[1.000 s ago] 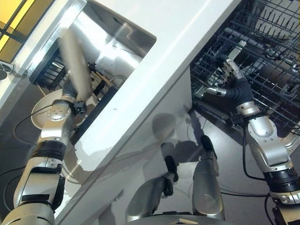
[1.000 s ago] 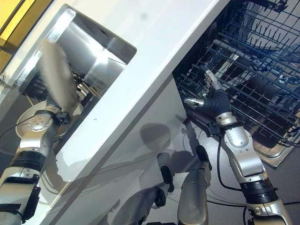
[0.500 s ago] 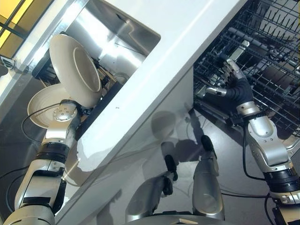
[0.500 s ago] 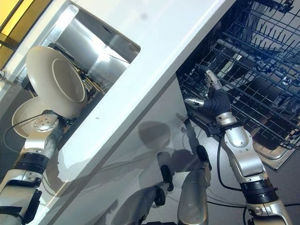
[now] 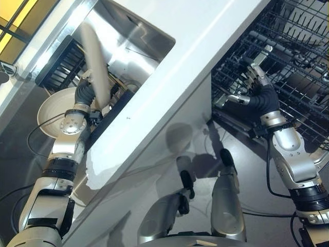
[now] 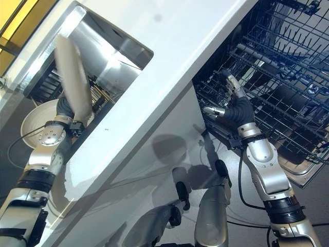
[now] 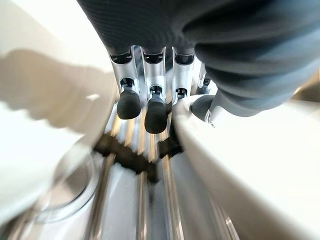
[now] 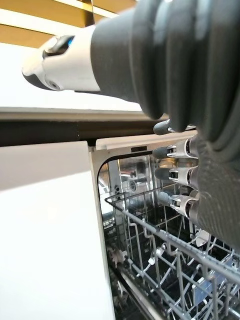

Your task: Pick up plates and place into dishwasher.

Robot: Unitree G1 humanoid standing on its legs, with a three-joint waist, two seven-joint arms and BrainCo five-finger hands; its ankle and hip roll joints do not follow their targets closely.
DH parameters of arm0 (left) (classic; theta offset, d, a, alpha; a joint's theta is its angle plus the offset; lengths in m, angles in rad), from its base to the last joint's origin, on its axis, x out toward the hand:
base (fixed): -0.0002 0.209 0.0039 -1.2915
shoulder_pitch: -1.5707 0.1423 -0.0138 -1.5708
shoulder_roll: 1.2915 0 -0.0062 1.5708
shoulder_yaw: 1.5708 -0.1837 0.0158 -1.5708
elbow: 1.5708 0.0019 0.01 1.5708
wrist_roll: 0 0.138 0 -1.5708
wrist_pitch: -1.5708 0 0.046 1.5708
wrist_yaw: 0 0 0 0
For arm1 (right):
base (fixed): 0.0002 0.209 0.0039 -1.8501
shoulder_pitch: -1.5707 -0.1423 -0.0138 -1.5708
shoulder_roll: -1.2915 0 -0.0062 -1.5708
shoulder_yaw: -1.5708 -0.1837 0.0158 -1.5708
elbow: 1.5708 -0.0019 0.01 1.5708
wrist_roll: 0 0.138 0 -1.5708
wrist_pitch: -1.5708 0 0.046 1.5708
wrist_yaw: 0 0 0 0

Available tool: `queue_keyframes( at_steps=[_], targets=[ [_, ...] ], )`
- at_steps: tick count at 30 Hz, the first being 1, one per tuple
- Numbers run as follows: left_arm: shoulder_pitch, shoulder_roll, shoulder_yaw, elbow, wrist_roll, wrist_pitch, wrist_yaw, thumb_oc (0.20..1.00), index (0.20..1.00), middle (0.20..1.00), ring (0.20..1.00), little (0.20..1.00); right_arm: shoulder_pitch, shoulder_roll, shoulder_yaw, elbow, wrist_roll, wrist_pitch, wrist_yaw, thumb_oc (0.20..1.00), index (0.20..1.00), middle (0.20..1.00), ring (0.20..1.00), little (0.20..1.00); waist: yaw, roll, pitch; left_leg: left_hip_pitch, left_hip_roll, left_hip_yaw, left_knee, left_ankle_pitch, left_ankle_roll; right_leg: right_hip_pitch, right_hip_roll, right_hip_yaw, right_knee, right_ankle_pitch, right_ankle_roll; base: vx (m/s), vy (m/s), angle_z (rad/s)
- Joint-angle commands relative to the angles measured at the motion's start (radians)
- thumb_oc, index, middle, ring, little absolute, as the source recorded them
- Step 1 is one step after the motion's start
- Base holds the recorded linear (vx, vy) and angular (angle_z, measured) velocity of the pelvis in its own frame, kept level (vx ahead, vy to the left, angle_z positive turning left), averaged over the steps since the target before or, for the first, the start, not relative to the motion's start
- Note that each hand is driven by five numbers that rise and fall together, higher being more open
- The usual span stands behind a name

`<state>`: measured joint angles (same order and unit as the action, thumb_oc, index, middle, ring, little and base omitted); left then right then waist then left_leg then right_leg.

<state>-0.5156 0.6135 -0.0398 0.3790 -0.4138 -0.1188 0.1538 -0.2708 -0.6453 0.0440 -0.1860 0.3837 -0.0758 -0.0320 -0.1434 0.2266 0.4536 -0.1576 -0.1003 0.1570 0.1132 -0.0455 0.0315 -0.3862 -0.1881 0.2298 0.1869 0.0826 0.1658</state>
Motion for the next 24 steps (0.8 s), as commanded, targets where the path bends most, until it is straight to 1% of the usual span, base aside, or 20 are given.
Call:
queue_keyframes(
  at_steps=[1, 4, 7, 12, 21, 24],
  targets=[
    [0.038, 0.007, 0.092, -0.118, 0.063, -0.134, 0.175, 0.200, 0.200, 0.200, 0.200, 0.200, 0.026, 0.019, -0.057, -0.073, -0.007, -0.096, -0.005, 1.000, 1.000, 1.000, 1.000, 1.000, 0.029, -0.041, -0.066, -0.101, 0.017, -0.101, 0.025, 0.078, -0.070, 0.046, -0.058, -0.066, 0.076, -0.065, -0.055, -0.04, -0.058, -0.02],
    [0.060, -0.003, 0.133, -0.149, 0.107, -0.161, 0.253, 0.200, 0.200, 0.200, 0.200, 0.200, 0.028, 0.034, -0.056, -0.072, -0.013, -0.095, -0.007, 1.000, 1.000, 1.000, 1.000, 1.000, 0.043, -0.051, -0.082, -0.095, 0.019, -0.108, 0.018, 0.079, -0.069, 0.055, -0.062, -0.080, 0.073, -0.068, -0.055, -0.03, -0.062, 0.00],
    [0.075, -0.001, 0.162, -0.177, 0.160, -0.162, 0.312, 0.200, 0.200, 0.200, 0.200, 0.200, 0.030, 0.042, -0.056, -0.075, -0.013, -0.092, -0.010, 1.000, 1.000, 1.000, 1.000, 1.000, 0.051, -0.057, -0.097, -0.085, 0.021, -0.114, 0.007, 0.081, -0.069, 0.065, -0.062, -0.089, 0.066, -0.072, -0.054, -0.03, -0.062, 0.03],
    [0.117, 0.007, 0.195, -0.209, 0.159, -0.149, 0.302, 0.200, 0.200, 0.200, 0.200, 0.200, 0.050, 0.045, -0.066, -0.078, -0.003, -0.092, -0.009, 1.000, 1.000, 1.000, 1.000, 1.000, 0.061, -0.067, -0.123, -0.064, 0.024, -0.125, -0.007, 0.081, -0.069, 0.091, -0.060, -0.101, 0.053, -0.078, -0.050, 0.00, -0.053, 0.12],
    [0.142, 0.004, 0.198, -0.229, 0.152, -0.146, 0.285, 0.200, 0.200, 0.200, 0.200, 0.200, 0.071, 0.038, -0.080, -0.075, 0.015, -0.098, -0.002, 1.000, 1.000, 1.000, 1.000, 1.000, 0.060, -0.080, -0.142, -0.045, 0.030, -0.135, -0.012, 0.079, -0.070, 0.107, -0.054, -0.106, 0.050, -0.083, -0.046, 0.00, -0.029, 0.01],
    [0.144, 0.007, 0.198, -0.234, 0.154, -0.158, 0.295, 0.200, 0.200, 0.200, 0.200, 0.200, 0.077, 0.040, -0.084, -0.072, 0.003, -0.123, -0.021, 1.000, 1.000, 1.000, 1.000, 1.000, 0.060, -0.086, -0.148, -0.043, 0.032, -0.135, -0.010, 0.075, -0.068, 0.112, -0.052, -0.107, 0.049, -0.085, -0.047, 0.00, -0.046, 0.01]
  ],
)
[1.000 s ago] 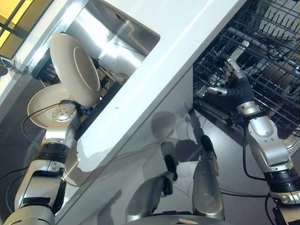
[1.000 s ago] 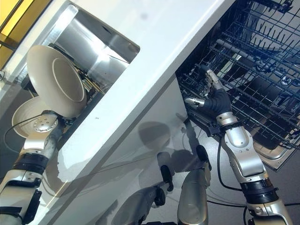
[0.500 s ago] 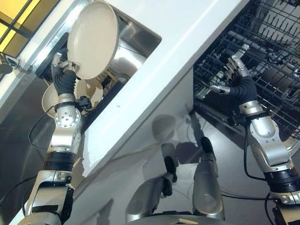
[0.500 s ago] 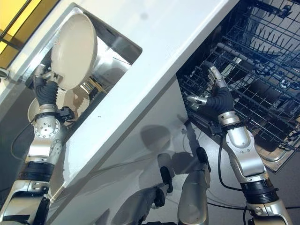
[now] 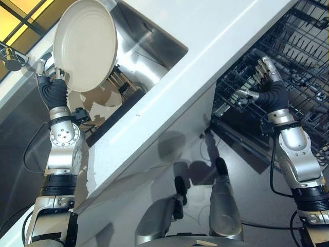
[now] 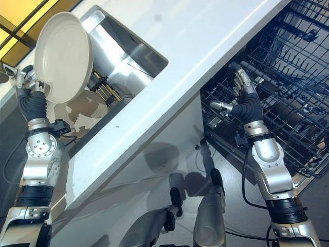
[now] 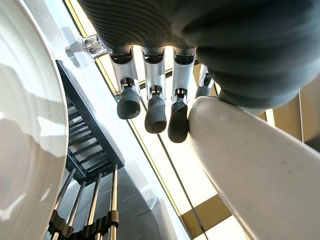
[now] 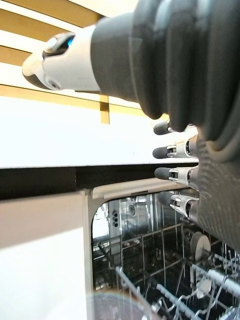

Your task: Pick up plates and place into dishwasher.

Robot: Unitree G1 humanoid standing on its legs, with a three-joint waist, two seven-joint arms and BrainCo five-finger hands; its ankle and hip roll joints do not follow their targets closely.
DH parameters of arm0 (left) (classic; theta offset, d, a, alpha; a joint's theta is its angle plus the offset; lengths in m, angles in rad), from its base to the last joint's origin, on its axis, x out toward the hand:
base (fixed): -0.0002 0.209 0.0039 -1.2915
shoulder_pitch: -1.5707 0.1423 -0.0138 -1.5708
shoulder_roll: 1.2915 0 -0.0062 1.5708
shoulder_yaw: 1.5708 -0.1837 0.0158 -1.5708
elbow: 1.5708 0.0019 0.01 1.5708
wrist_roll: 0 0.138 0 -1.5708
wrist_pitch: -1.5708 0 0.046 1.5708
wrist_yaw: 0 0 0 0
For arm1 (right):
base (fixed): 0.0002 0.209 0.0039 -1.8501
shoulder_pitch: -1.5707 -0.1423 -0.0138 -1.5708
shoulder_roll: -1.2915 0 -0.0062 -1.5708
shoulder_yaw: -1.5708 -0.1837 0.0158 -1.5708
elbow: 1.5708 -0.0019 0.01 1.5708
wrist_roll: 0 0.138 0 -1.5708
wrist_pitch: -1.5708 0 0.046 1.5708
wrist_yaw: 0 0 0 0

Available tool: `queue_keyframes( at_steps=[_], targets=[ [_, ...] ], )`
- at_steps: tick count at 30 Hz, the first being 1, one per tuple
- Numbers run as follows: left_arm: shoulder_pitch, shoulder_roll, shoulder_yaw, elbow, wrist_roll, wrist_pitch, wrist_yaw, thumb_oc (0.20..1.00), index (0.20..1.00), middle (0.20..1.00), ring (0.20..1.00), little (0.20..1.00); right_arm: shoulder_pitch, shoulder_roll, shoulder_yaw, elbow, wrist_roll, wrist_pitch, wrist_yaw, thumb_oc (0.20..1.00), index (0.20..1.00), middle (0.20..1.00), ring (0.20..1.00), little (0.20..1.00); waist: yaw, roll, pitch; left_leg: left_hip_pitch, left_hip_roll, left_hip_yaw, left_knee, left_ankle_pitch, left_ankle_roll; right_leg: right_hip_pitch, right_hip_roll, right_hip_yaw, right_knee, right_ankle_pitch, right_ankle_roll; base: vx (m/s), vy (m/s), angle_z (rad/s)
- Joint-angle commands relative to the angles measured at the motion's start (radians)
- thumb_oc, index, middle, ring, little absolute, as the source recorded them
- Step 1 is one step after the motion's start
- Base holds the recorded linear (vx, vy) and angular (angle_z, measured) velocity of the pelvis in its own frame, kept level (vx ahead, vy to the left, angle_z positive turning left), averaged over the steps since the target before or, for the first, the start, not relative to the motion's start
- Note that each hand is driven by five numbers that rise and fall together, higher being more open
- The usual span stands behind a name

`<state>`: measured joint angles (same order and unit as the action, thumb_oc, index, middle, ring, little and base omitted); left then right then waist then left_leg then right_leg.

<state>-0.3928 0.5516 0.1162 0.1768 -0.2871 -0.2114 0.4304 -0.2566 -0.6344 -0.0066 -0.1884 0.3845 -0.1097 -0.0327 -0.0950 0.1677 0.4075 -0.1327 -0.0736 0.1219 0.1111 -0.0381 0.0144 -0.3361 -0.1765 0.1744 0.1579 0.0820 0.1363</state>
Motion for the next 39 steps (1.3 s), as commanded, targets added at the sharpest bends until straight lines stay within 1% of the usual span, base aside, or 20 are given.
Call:
queue_keyframes(
  at_steps=[1, 3, 5, 10, 15, 18, 21, 22, 23, 25, 27, 30, 31, 32, 33, 39],
  targets=[
    [0.023, 0.070, 0.046, -0.036, 0.036, -0.069, 0.021, 0.200, 0.200, 0.200, 0.200, 0.200, 0.067, 0.032, -0.040, -0.068, -0.004, -0.101, -0.033, 1.000, 1.000, 1.000, 1.000, 1.000, 0.014, -0.031, -0.105, -0.064, 0.006, -0.100, -0.007, 0.066, -0.051, 0.067, -0.065, -0.055, 0.076, -0.085, -0.019, 0.01, -0.062, 0.02],
    [0.032, 0.074, 0.057, -0.044, 0.051, -0.081, 0.028, 0.200, 0.200, 0.200, 0.200, 0.200, 0.076, 0.033, -0.056, -0.068, -0.014, -0.130, -0.064, 1.000, 1.000, 1.000, 1.000, 1.000, 0.016, -0.037, -0.111, -0.058, 0.007, -0.102, -0.005, 0.063, -0.051, 0.078, -0.065, -0.061, 0.074, -0.087, -0.020, 0.02, -0.063, 0.04],
    [0.043, 0.077, 0.064, -0.052, 0.057, -0.088, 0.035, 0.200, 0.200, 0.200, 0.200, 0.200, 0.084, 0.033, -0.076, -0.073, -0.022, -0.145, -0.073, 1.000, 1.000, 1.000, 1.000, 1.000, 0.016, -0.042, -0.118, -0.050, 0.008, -0.102, -0.005, 0.059, -0.050, 0.087, -0.064, -0.065, 0.074, -0.091, -0.019, 0.02, -0.053, 0.06],
    [0.082, 0.089, 0.096, -0.084, 0.069, -0.080, 0.035, 0.200, 0.200, 0.200, 0.200, 0.200, 0.108, 0.019, -0.136, -0.096, -0.044, -0.190, -0.136, 1.000, 1.000, 1.000, 1.000, 1.000, 0.021, -0.052, -0.149, -0.015, 0.016, -0.097, -0.022, 0.053, -0.049, 0.128, -0.073, -0.092, 0.053, -0.097, -0.014, 0.02, -0.067, -0.02],
    [0.121, 0.111, 0.129, -0.106, 0.099, -0.076, 0.051, 0.200, 0.200, 0.200, 0.200, 0.200, 0.109, 0.003, -0.179, -0.140, -0.060, -0.235, -0.163, 1.000, 1.000, 1.000, 1.000, 1.000, 0.030, -0.065, -0.186, 0.022, 0.033, -0.088, -0.044, 0.049, -0.052, 0.172, -0.080, -0.124, 0.026, -0.102, -0.006, -0.01, -0.122, -0.11],
    [0.142, 0.122, 0.149, -0.120, 0.113, -0.074, 0.062, 0.200, 0.200, 0.200, 0.200, 0.200, 0.103, 0.004, -0.184, -0.162, -0.052, -0.259, -0.155, 1.000, 1.000, 1.000, 1.000, 1.000, 0.035, -0.075, -0.213, 0.049, 0.043, -0.084, -0.061, 0.047, -0.053, 0.200, -0.075, -0.138, 0.006, -0.107, -0.002, -0.03, -0.160, -0.08],
    [0.155, 0.137, 0.162, -0.131, 0.148, -0.069, 0.083, 0.200, 0.200, 0.200, 0.200, 0.200, 0.096, 0.006, -0.171, -0.185, -0.036, -0.272, -0.115, 1.000, 1.000, 1.000, 1.000, 1.000, 0.041, -0.084, -0.242, 0.072, 0.058, -0.085, -0.078, 0.047, -0.059, 0.226, -0.064, -0.151, -0.014, -0.108, -0.004, -0.07, -0.204, -0.04],
    [0.157, 0.142, 0.164, -0.134, 0.160, -0.070, 0.089, 0.200, 0.200, 0.200, 0.200, 0.200, 0.089, 0.006, -0.164, -0.192, -0.020, -0.274, -0.095, 1.000, 1.000, 1.000, 1.000, 1.000, 0.043, -0.086, -0.249, 0.072, 0.064, -0.084, -0.081, 0.057, -0.060, 0.229, -0.058, -0.153, -0.022, -0.097, -0.007, -0.09, -0.194, -0.05],
    [0.160, 0.145, 0.164, -0.136, 0.170, -0.072, 0.094, 0.200, 0.200, 0.200, 0.200, 0.200, 0.086, 0.007, -0.157, -0.198, -0.002, -0.274, -0.084, 1.000, 1.000, 1.000, 1.000, 1.000, 0.046, -0.088, -0.258, 0.078, 0.069, -0.086, -0.087, 0.059, -0.062, 0.237, -0.054, -0.156, -0.030, -0.095, -0.009, -0.11, -0.239, -0.05],
    [0.162, 0.163, 0.158, -0.153, 0.218, -0.083, 0.110, 0.200, 0.200, 0.200, 0.200, 0.200, 0.068, 0.016, -0.121, -0.211, 0.051, -0.267, -0.030, 1.000, 1.000, 1.000, 1.000, 1.000, 0.059, -0.100, -0.288, 0.091, 0.085, -0.094, -0.102, 0.062, -0.069, 0.262, -0.042, -0.166, -0.057, -0.092, -0.013, -0.09, -0.318, -0.05],
    [0.157, 0.175, 0.142, -0.171, 0.272, -0.083, 0.119, 0.200, 0.200, 0.200, 0.200, 0.200, 0.051, 0.025, -0.089, -0.219, 0.078, -0.256, -0.005, 1.000, 1.000, 1.000, 1.000, 1.000, 0.066, -0.107, -0.302, 0.099, 0.096, -0.105, -0.116, 0.069, -0.073, 0.277, -0.031, -0.173, -0.077, -0.084, -0.015, -0.11, -0.286, -0.06],
    [0.139, 0.190, 0.105, -0.211, 0.378, -0.076, 0.147, 0.200, 0.200, 0.200, 0.200, 0.200, 0.016, 0.055, -0.024, -0.229, 0.122, -0.208, 0.037, 1.000, 1.000, 1.000, 1.000, 1.000, 0.081, -0.121, -0.324, 0.113, 0.113, -0.118, -0.139, 0.078, -0.082, 0.308, -0.014, -0.191, -0.114, -0.076, -0.020, -0.13, -0.270, 0.09],
    [0.127, 0.195, 0.084, -0.233, 0.423, -0.060, 0.161, 0.200, 0.200, 0.200, 0.200, 0.200, -0.001, 0.066, 0.008, -0.232, 0.120, -0.192, 0.032, 1.000, 1.000, 1.000, 1.000, 1.000, 0.088, -0.125, -0.334, 0.120, 0.119, -0.121, -0.148, 0.082, -0.085, 0.322, -0.007, -0.198, -0.131, -0.071, -0.021, -0.12, -0.241, 0.00],
    [0.123, 0.197, 0.075, -0.240, 0.441, -0.055, 0.167, 0.200, 0.200, 0.200, 0.200, 0.200, -0.008, 0.071, 0.021, -0.232, 0.125, -0.186, 0.032, 1.000, 1.000, 1.000, 1.000, 1.000, 0.090, -0.127, -0.337, 0.123, 0.121, -0.124, -0.152, 0.084, -0.087, 0.329, -0.004, -0.202, -0.140, -0.069, -0.022, -0.13, -0.255, -0.06],
    [0.110, 0.199, 0.045, -0.248, 0.480, -0.048, 0.171, 0.200, 0.200, 0.200, 0.200, 0.200, -0.023, 0.088, 0.056, -0.234, 0.136, -0.167, 0.037, 1.000, 1.000, 1.000, 1.000, 1.000, 0.097, -0.131, -0.349, 0.128, 0.128, -0.130, -0.160, 0.087, -0.090, 0.341, 0.002, -0.208, -0.152, -0.067, -0.023, -0.11, -0.195, -0.11],
    [0.071, 0.204, -0.038, -0.262, 0.574, -0.022, 0.206, 0.200, 0.200, 0.200, 0.200, 0.200, -0.061, 0.133, 0.158, -0.240, 0.158, -0.112, 0.006, 1.000, 1.000, 1.000, 1.000, 1.000, 0.112, -0.144, -0.381, 0.147, 0.148, -0.144, -0.186, 0.099, -0.100, 0.376, 0.025, -0.222, -0.188, -0.059, -0.028, -0.08, -0.165, 0.08]
  ],
)
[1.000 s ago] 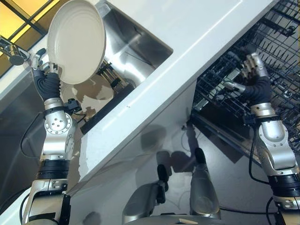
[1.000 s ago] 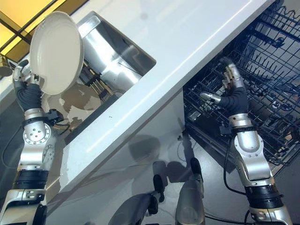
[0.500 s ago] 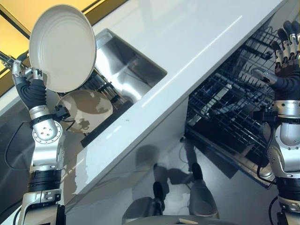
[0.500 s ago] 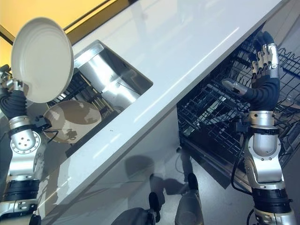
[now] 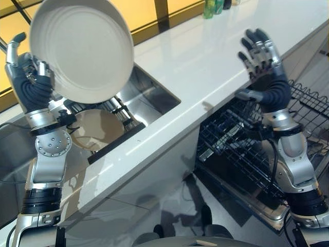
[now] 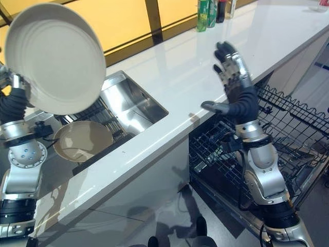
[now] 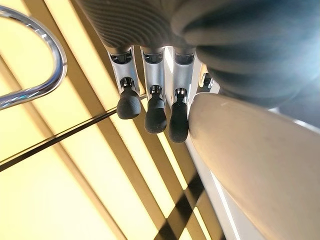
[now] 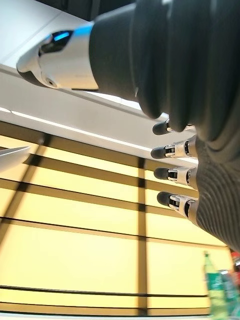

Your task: Pick up plates and place into dishwasher.

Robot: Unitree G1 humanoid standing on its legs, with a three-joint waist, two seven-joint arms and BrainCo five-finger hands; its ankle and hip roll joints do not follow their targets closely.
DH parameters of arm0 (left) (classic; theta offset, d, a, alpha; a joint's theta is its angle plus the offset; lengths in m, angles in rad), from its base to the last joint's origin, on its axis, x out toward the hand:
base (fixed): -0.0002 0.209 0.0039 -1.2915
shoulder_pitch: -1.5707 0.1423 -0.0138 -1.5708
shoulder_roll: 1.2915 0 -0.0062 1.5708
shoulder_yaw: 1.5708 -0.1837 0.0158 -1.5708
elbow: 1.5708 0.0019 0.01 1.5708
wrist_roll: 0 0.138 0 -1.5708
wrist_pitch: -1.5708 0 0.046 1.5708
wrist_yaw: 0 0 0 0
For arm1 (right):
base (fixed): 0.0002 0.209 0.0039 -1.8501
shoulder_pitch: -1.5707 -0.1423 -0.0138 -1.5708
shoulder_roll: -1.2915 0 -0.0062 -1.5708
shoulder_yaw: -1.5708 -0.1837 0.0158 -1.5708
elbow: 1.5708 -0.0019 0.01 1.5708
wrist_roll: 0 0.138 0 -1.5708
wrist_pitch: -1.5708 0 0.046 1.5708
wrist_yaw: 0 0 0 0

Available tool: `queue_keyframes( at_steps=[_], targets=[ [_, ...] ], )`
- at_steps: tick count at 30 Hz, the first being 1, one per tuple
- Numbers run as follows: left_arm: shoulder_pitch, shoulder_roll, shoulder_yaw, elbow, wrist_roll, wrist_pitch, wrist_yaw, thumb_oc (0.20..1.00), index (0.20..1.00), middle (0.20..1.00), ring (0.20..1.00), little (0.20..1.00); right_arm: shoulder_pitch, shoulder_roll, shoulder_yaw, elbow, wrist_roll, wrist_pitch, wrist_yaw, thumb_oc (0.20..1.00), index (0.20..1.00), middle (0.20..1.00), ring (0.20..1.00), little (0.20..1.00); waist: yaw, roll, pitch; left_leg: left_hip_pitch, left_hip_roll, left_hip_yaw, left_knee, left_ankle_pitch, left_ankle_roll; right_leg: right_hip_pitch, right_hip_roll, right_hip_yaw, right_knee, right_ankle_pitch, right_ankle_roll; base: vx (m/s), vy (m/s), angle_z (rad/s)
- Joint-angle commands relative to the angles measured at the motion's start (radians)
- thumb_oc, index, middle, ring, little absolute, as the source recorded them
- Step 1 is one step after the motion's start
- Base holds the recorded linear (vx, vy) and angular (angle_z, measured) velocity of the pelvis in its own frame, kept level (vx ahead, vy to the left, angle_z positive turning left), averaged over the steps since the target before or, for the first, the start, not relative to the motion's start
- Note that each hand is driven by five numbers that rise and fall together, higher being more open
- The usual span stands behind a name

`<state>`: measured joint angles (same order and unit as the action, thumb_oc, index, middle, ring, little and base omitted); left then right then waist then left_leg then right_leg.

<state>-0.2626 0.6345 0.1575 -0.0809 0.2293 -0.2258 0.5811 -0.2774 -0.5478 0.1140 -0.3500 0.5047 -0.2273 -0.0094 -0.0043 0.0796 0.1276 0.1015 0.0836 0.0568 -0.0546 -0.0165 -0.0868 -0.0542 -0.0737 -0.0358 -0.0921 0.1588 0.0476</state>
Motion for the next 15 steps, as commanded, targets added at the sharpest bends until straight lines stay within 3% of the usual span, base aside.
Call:
queue_keyframes(
  at_steps=[1, 10, 15],
  targets=[
    [-0.070, 0.122, -0.101, -0.004, 0.078, 0.000, 0.073, 0.200, 0.200, 0.200, 0.200, 0.200, -0.050, 0.056, 0.064, -0.076, 0.043, 0.018, -0.033, 1.000, 1.000, 1.000, 1.000, 1.000, 0.025, -0.058, -0.107, -0.088, -0.006, -0.084, -0.024, 0.080, 0.000, 0.098, -0.073, -0.013, 0.055, -0.134, 0.060, -0.09, -0.139, 0.02],
    [-0.079, 0.053, -0.220, -0.068, 0.224, -0.005, 0.132, 0.200, 0.200, 0.200, 0.200, 0.200, -0.108, 0.115, 0.189, -0.053, 0.117, 0.088, -0.126, 1.000, 1.000, 1.000, 1.000, 1.000, 0.049, -0.075, -0.123, -0.084, 0.005, -0.112, -0.030, 0.085, -0.008, 0.123, -0.049, -0.019, 0.022, -0.124, 0.055, -0.07, -0.091, 0.02],
    [-0.085, 0.071, -0.248, -0.064, 0.244, 0.005, 0.146, 0.200, 0.200, 0.200, 0.200, 0.200, -0.122, 0.106, 0.227, -0.059, 0.175, 0.143, -0.149, 1.000, 1.000, 1.000, 1.000, 1.000, 0.048, -0.082, -0.131, -0.086, 0.012, -0.111, -0.033, 0.090, -0.013, 0.124, -0.039, -0.023, 0.033, -0.134, 0.052, -0.04, -0.029, 0.03]
  ],
)
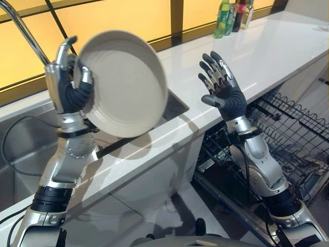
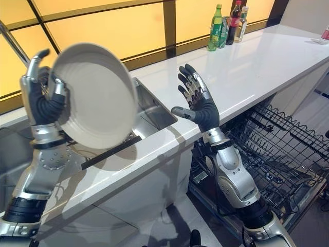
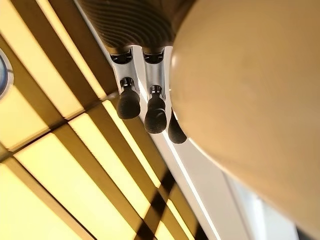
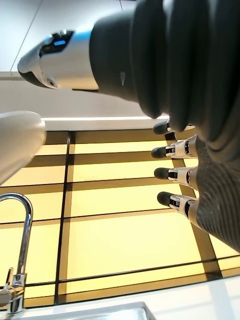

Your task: Pick up plates and place into dishwasher.

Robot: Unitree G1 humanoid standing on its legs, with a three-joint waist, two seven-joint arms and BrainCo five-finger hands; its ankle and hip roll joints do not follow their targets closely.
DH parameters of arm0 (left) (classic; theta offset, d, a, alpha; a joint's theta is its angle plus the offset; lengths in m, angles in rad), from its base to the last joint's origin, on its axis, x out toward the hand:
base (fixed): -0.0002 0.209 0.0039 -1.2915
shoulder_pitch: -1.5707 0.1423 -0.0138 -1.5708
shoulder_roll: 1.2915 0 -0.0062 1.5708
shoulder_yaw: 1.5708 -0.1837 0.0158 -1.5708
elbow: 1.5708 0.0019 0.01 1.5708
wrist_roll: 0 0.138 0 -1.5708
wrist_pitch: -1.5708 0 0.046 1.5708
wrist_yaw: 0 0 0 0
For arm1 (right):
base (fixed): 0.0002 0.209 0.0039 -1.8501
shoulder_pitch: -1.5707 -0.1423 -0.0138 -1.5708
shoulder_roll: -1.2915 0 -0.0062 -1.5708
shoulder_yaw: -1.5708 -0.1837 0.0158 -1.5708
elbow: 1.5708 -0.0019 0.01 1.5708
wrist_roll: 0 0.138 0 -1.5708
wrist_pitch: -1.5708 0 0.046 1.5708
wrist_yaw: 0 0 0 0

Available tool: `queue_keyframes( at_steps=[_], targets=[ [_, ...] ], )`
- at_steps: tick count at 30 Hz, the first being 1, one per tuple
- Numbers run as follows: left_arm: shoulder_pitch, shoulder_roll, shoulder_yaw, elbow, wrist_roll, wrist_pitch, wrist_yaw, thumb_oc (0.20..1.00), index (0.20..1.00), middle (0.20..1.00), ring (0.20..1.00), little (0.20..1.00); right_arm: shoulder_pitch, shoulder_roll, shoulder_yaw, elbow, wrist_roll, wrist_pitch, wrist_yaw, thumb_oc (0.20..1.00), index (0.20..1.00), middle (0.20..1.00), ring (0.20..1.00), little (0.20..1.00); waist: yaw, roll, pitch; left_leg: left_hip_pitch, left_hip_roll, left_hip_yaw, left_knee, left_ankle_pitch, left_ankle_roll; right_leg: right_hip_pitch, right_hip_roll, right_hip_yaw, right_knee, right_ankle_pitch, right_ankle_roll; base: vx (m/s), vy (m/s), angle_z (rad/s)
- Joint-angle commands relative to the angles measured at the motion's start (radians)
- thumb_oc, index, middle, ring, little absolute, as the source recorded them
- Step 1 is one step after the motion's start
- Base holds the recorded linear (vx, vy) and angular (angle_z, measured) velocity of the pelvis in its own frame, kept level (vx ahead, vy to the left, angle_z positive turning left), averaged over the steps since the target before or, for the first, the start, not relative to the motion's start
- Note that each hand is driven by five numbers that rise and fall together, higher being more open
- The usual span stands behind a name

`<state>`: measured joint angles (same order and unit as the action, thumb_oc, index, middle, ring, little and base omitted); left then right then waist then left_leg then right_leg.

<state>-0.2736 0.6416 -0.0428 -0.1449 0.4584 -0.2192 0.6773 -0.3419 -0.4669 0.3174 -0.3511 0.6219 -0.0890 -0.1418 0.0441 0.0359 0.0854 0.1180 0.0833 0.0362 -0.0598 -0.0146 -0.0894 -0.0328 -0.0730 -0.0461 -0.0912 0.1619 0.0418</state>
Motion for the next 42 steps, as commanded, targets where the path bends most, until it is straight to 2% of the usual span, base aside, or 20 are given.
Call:
queue_keyframes(
  at_steps=[1, 5, 8, 13, 18, 21, 26, 32, 38, 42],
  targets=[
    [-0.073, 0.068, -0.048, 0.002, 0.012, -0.002, 0.055, 0.200, 0.200, 0.200, 0.200, 0.200, -0.057, 0.024, 0.026, -0.058, 0.067, 0.013, -0.017, 1.000, 1.000, 1.000, 1.000, 1.000, -0.001, -0.039, -0.089, -0.103, 0.012, -0.091, -0.027, 0.088, -0.010, 0.102, -0.038, -0.013, 0.034, -0.137, 0.057, -0.03, -0.017, 0.06],
    [-0.064, 0.079, -0.046, 0.007, 0.029, -0.005, 0.084, 0.200, 0.200, 0.200, 0.200, 0.200, -0.064, 0.025, 0.055, -0.057, 0.109, 0.067, -0.019, 1.000, 1.000, 1.000, 1.000, 1.000, 0.002, -0.039, -0.091, -0.102, 0.013, -0.098, -0.027, 0.091, -0.011, 0.102, -0.034, -0.012, 0.039, -0.140, 0.054, -0.01, -0.003, 0.01],
    [-0.065, 0.084, -0.046, 0.010, 0.049, -0.005, 0.107, 0.200, 0.200, 0.200, 0.200, 0.200, -0.076, 0.033, 0.085, -0.052, 0.153, 0.132, -0.010, 1.000, 1.000, 1.000, 1.000, 1.000, 0.003, -0.042, -0.091, -0.103, 0.013, -0.101, -0.027, 0.093, -0.013, 0.106, -0.032, -0.011, 0.036, -0.138, 0.052, 0.00, 0.000, 0.00],
    [-0.076, 0.096, -0.047, 0.016, 0.139, 0.016, 0.139, 0.200, 0.200, 0.200, 0.200, 0.200, -0.101, 0.026, 0.130, -0.066, 0.147, 0.159, 0.045, 1.000, 1.000, 1.000, 1.000, 1.000, 0.003, -0.046, -0.091, -0.101, 0.017, -0.103, -0.027, 0.095, -0.017, 0.111, -0.030, -0.012, 0.032, -0.137, 0.051, 0.00, 0.000, 0.00],
    [-0.132, 0.149, -0.093, 0.104, 0.194, 0.080, 0.173, 0.200, 0.200, 0.200, 0.200, 0.200, -0.161, 0.015, 0.169, -0.062, 0.166, 0.175, 0.035, 1.000, 1.000, 1.000, 1.000, 1.000, -0.006, -0.045, -0.098, -0.096, 0.023, -0.091, -0.027, 0.096, -0.021, 0.112, -0.027, -0.010, 0.035, -0.139, 0.050, 0.00, 0.000, 0.00],
    [-0.167, 0.170, -0.132, 0.168, 0.206, 0.085, 0.221, 0.200, 0.200, 0.200, 0.200, 0.200, -0.181, 0.018, 0.183, -0.044, 0.186, 0.203, 0.026, 1.000, 1.000, 1.000, 1.000, 1.000, -0.013, -0.041, -0.103, -0.093, 0.027, -0.085, -0.027, 0.097, -0.021, 0.111, -0.027, -0.010, 0.036, -0.138, 0.049, 0.00, 0.000, 0.00],
    [-0.193, 0.153, -0.168, 0.211, 0.260, 0.068, 0.255, 0.200, 0.200, 0.200, 0.200, 0.200, -0.185, 0.044, 0.204, -0.003, 0.184, 0.219, 0.040, 1.000, 1.000, 1.000, 1.000, 1.000, -0.015, -0.039, -0.109, -0.089, 0.028, -0.085, -0.027, 0.097, -0.020, 0.119, -0.028, -0.013, 0.028, -0.134, 0.046, 0.00, 0.000, 0.00],
    [-0.220, 0.129, -0.207, 0.252, 0.314, 0.079, 0.249, 0.200, 0.200, 0.200, 0.200, 0.200, -0.186, 0.072, 0.215, 0.010, 0.161, 0.258, 0.076, 1.000, 1.000, 1.000, 1.000, 1.000, -0.023, -0.037, -0.116, -0.083, 0.032, -0.078, -0.027, 0.094, -0.023, 0.128, -0.027, -0.010, 0.023, -0.136, 0.045, 0.00, 0.000, 0.00],
    [-0.205, 0.142, -0.203, 0.303, 0.282, 0.069, 0.298, 0.200, 0.200, 0.200, 0.200, 0.200, -0.159, 0.055, 0.203, 0.002, 0.208, 0.288, 0.120, 1.000, 1.000, 1.000, 1.000, 1.000, -0.030, -0.037, -0.117, -0.084, 0.040, -0.079, -0.027, 0.100, -0.024, 0.124, -0.024, -0.002, 0.025, -0.135, 0.044, 0.00, 0.000, 0.00],
    [-0.199, 0.091, -0.207, 0.287, 0.284, 0.056, 0.309, 0.200, 0.200, 0.200, 0.200, 0.200, -0.149, 0.088, 0.234, 0.034, 0.208, 0.290, 0.121, 1.000, 1.000, 1.000, 1.000, 1.000, -0.021, -0.037, -0.113, -0.085, 0.042, -0.091, -0.027, 0.104, -0.024, 0.130, -0.021, -0.005, 0.025, -0.139, 0.039, 0.00, 0.000, 0.00]
  ],
)
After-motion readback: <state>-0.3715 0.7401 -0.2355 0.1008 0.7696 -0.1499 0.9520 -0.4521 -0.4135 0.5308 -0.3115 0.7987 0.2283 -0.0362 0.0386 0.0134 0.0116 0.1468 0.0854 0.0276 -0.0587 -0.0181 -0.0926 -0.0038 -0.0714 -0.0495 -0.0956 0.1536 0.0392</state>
